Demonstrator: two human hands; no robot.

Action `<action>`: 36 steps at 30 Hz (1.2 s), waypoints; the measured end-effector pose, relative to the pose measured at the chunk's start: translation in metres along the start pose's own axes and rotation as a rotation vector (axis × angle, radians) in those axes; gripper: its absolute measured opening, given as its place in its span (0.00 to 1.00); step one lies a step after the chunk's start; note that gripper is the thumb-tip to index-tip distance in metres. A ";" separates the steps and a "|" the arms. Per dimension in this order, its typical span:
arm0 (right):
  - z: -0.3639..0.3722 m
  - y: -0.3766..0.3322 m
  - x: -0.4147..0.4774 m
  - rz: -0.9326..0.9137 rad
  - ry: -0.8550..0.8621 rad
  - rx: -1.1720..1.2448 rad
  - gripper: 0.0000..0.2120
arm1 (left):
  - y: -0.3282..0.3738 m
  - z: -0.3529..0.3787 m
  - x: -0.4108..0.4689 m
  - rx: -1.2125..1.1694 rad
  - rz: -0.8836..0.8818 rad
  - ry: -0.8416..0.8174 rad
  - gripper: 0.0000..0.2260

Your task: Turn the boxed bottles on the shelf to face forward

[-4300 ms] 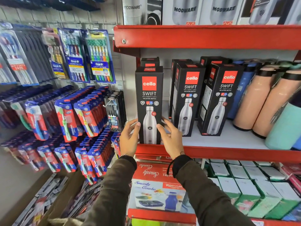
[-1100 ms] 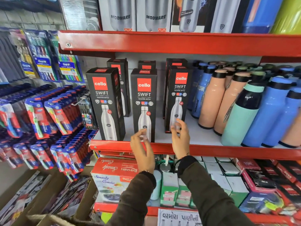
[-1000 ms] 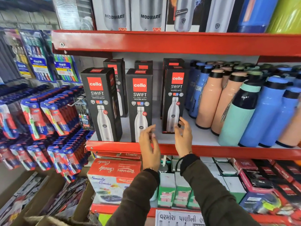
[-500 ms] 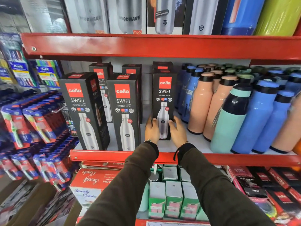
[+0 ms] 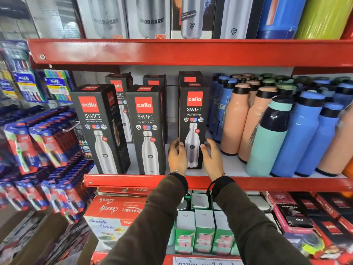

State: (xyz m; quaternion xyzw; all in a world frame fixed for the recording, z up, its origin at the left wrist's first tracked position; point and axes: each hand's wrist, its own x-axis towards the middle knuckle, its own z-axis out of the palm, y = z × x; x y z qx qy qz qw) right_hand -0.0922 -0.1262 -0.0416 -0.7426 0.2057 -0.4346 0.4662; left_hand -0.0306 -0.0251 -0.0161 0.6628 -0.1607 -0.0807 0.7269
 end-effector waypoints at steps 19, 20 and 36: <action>-0.008 -0.016 -0.056 -0.022 -0.009 -0.018 0.14 | -0.007 -0.033 -0.049 0.037 0.086 0.007 0.16; -0.008 -0.015 -0.056 -0.026 -0.007 -0.020 0.14 | -0.006 -0.034 -0.049 0.037 0.084 -0.003 0.16; -0.061 -0.077 -0.065 -0.047 0.259 0.127 0.13 | 0.012 -0.047 -0.079 -0.090 0.338 -0.021 0.17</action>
